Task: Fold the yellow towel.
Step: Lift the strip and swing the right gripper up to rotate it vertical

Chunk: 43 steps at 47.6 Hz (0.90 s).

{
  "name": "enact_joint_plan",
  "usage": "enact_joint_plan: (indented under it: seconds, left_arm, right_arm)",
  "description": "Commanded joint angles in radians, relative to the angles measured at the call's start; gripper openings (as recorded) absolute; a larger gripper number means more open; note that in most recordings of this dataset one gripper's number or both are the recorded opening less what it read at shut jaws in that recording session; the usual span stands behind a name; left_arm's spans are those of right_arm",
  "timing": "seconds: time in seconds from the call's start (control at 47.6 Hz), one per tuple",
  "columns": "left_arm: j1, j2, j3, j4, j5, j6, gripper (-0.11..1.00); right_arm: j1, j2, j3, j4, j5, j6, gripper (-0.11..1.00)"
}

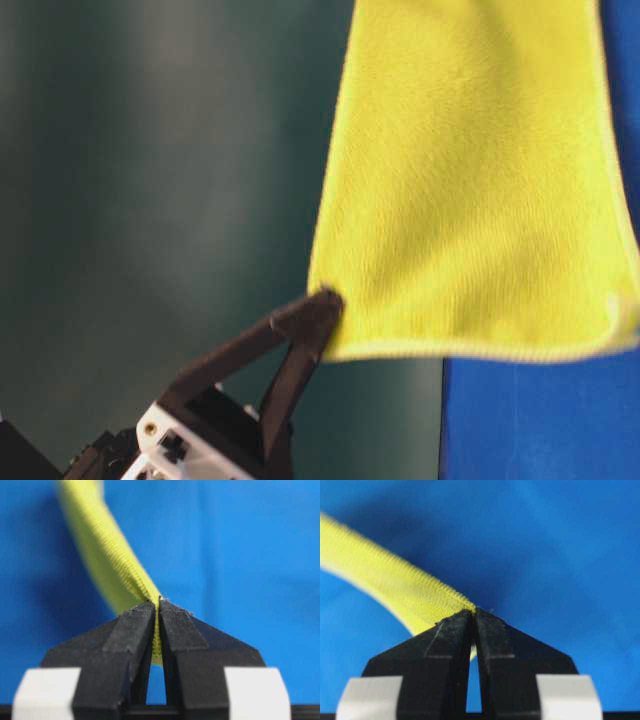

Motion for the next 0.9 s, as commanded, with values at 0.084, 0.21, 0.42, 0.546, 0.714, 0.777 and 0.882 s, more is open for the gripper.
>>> enact_joint_plan:
  seconds: [0.084, 0.21, 0.42, 0.546, 0.714, 0.777, 0.882]
  left_arm:
    - [-0.057, 0.060, -0.043, 0.000, -0.081, 0.020, 0.02]
    - [-0.086, 0.130, -0.081, -0.002, -0.124, 0.071, 0.02]
    - [-0.110, 0.215, -0.160, -0.002, -0.166, 0.143, 0.02]
    - [-0.110, 0.252, -0.204, 0.000, -0.169, 0.150, 0.02]
    - [-0.110, 0.272, -0.235, 0.000, -0.169, 0.150, 0.02]
    - [-0.109, 0.278, -0.236, -0.002, -0.170, 0.150, 0.02]
    - [-0.107, 0.291, -0.245, -0.002, -0.186, 0.152, 0.02]
  right_arm:
    - [-0.089, 0.078, -0.078, -0.064, -0.120, -0.003, 0.03]
    - [-0.114, 0.160, -0.144, -0.087, -0.193, -0.009, 0.03]
    - [-0.123, 0.321, -0.268, -0.112, -0.249, -0.011, 0.03]
    - [-0.123, 0.402, -0.348, -0.112, -0.253, -0.011, 0.03]
    - [-0.123, 0.451, -0.402, -0.112, -0.252, -0.011, 0.03]
    - [-0.123, 0.451, -0.402, -0.112, -0.250, -0.011, 0.03]
    - [-0.124, 0.437, -0.385, -0.112, -0.244, -0.011, 0.03]
